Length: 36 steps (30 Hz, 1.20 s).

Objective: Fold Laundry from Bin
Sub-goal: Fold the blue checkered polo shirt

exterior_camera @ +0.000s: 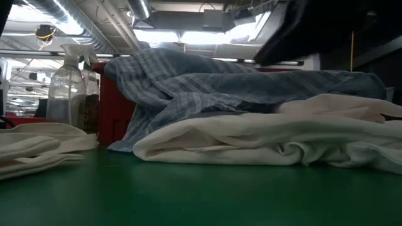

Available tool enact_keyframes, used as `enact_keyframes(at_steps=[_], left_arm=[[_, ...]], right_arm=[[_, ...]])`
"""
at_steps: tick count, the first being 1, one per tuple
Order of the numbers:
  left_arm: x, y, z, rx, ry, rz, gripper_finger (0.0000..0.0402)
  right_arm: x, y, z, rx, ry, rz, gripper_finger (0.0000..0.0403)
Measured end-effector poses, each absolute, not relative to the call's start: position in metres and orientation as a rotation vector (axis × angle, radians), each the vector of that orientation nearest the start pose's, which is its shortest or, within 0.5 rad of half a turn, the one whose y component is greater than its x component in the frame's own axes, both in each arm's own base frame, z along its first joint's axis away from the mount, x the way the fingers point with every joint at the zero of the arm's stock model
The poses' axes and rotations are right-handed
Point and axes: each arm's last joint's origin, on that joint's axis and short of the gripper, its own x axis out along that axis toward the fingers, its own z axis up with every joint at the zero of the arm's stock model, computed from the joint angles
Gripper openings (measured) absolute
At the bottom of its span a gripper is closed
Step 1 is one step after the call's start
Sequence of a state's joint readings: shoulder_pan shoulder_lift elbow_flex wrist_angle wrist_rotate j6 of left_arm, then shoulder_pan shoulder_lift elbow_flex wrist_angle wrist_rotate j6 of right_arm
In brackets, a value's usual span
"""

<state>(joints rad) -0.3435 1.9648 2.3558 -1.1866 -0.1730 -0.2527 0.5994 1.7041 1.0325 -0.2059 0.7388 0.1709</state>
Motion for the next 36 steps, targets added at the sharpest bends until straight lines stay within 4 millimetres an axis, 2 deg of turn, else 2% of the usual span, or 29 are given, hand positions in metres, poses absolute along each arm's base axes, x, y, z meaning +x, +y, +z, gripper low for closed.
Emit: enact_keyframes(at_steps=[4,10,19,24,28,33,36], left_arm=[[0.371,-0.127,0.427,-0.035,0.785,-0.062,0.0117],[0.371,-0.127,0.427,-0.035,0.786,-0.062,0.0117],[0.371,-0.127,0.427,-0.035,0.786,-0.061,0.0117],[0.371,-0.127,0.427,-0.035,0.786,-0.061,0.0117],[0.371,-0.127,0.427,-0.035,0.785,-0.061,0.0117],[0.371,-0.127,0.427,-0.035,0.786,-0.061,0.0117],[0.371,-0.127,0.427,-0.051,0.791,-0.046,0.0117]], right_arm=[[0.309,0.161,0.175,-0.349,0.716,-0.210,0.0143],[0.323,0.140,0.167,-0.279,0.773,-0.179,0.0143],[0.330,0.123,0.166,-0.238,0.801,-0.188,0.0143],[0.330,0.121,0.165,-0.231,0.826,-0.170,0.0137],[0.330,0.121,0.164,-0.231,0.827,-0.167,0.0099],[0.330,0.121,0.164,-0.228,0.828,-0.162,0.0014],[0.330,0.123,0.165,-0.202,0.828,-0.127,0.0012]])
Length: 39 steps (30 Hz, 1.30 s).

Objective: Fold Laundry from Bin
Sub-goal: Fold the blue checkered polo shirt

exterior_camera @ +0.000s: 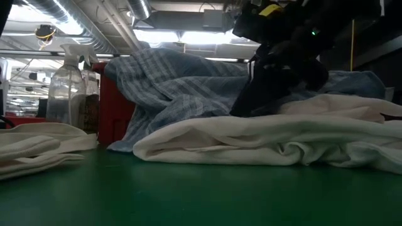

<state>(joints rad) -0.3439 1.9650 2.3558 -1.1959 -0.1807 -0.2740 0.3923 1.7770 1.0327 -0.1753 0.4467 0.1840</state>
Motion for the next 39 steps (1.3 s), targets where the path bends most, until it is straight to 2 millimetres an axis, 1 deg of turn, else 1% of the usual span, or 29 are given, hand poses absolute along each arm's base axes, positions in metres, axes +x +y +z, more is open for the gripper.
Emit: enact_keyframes(at_steps=[3,6,9,12,16,19,23,28,31,34,36,39], left_arm=[[0.368,-0.126,0.426,-0.085,0.814,-0.004,0.0117],[0.357,-0.121,0.427,-0.114,0.873,0.028,0.0117],[0.342,-0.116,0.431,-0.151,0.933,0.075,0.0117],[0.332,-0.114,0.430,-0.175,0.999,0.119,0.0117],[0.323,-0.110,0.428,-0.164,1.069,0.162,0.0117],[0.323,-0.110,0.429,-0.154,1.061,0.157,0.0117],[0.323,-0.110,0.429,-0.144,1.061,0.157,0.0117],[0.323,-0.110,0.429,-0.127,1.059,0.155,0.0117],[0.323,-0.109,0.429,-0.102,1.051,0.166,0.0117],[0.325,-0.107,0.428,-0.036,1.019,0.237,0.0117],[0.326,-0.105,0.429,0.010,0.989,0.296,0.0117],[0.327,-0.100,0.430,0.127,0.965,0.341,0.0117]], right_arm=[[0.330,0.125,0.176,-0.146,0.831,-0.065,0.0005],[0.329,0.127,0.197,-0.109,0.829,-0.015,0.0006],[0.325,0.130,0.224,-0.095,0.831,0.028,0.0003],[0.316,0.135,0.255,-0.114,0.824,0.033,0.0003],[0.296,0.148,0.300,-0.163,0.816,0.038,0.0002],[0.278,0.158,0.333,-0.182,0.791,0.030,0.0002],[0.250,0.168,0.377,-0.147,0.732,0.023,0.0001],[0.217,0.179,0.418,-0.099,0.666,0.026,0.0001],[0.200,0.185,0.436,-0.059,0.636,0.057,0.0001],[0.185,0.190,0.449,-0.032,0.611,0.093,0.0000],[0.178,0.195,0.454,-0.016,0.596,0.112,0.0000],[0.171,0.200,0.454,-0.015,0.595,0.137,0.0000]])
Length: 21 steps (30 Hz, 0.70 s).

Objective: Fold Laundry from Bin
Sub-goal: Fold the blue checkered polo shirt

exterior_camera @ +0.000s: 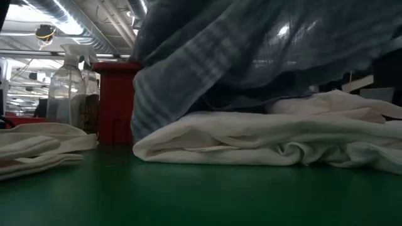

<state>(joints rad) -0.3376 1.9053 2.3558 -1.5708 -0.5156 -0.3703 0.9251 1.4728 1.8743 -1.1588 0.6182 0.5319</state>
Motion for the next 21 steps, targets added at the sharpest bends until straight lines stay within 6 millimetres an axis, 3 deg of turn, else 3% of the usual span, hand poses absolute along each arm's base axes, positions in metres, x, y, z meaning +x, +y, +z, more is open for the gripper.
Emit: enact_keyframes(at_steps=[4,8,13,21], left_arm=[[0.330,-0.086,0.431,0.214,0.948,0.419,0.0117],[0.337,-0.066,0.429,0.187,0.966,0.467,0.0117],[0.354,-0.050,0.414,0.176,1.063,0.391,0.0117],[0.377,-0.043,0.388,0.316,1.170,0.303,0.0117]], right_arm=[[0.165,0.205,0.452,-0.002,0.618,0.153,0.0000],[0.164,0.203,0.450,0.027,0.640,0.134,0.0000],[0.163,0.202,0.449,0.019,0.660,0.135,0.0000],[0.163,0.203,0.448,0.014,0.669,0.138,0.0000]])
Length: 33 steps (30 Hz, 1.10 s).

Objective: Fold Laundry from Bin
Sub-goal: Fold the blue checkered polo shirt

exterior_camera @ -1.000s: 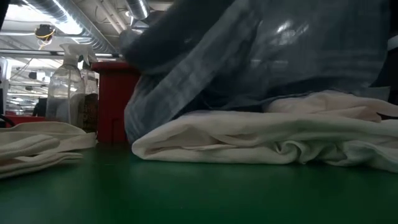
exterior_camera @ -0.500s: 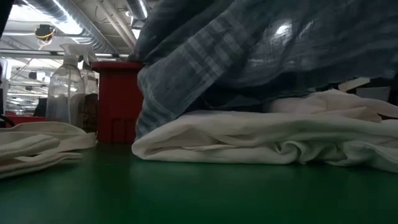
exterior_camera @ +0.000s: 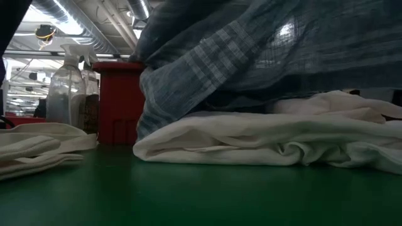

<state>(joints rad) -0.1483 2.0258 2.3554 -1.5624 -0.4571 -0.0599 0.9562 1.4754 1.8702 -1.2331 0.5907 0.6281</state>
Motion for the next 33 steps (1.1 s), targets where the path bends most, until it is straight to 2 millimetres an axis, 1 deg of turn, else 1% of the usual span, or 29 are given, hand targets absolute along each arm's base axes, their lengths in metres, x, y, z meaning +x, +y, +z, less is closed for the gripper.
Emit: enact_keyframes(at_steps=[5,9,13,19,26,33], left_arm=[[0.381,-0.037,0.384,0.386,1.184,0.348,0.0117],[0.381,-0.024,0.385,0.404,1.183,0.421,0.0117],[0.382,-0.007,0.385,0.386,1.197,0.459,0.0117],[0.381,0.027,0.385,0.333,1.219,0.532,0.0117],[0.377,0.062,0.385,0.260,1.250,0.555,0.0117],[0.372,0.087,0.384,0.213,1.268,0.583,0.0117]], right_arm=[[0.163,0.203,0.448,0.016,0.674,0.145,0.0000],[0.163,0.203,0.448,0.016,0.674,0.145,0.0000],[0.162,0.203,0.447,0.021,0.684,0.159,0.0000],[0.162,0.204,0.447,0.024,0.693,0.171,0.0000],[0.162,0.204,0.447,0.027,0.704,0.186,0.0000],[0.162,0.203,0.446,0.020,0.710,0.183,0.0000]])
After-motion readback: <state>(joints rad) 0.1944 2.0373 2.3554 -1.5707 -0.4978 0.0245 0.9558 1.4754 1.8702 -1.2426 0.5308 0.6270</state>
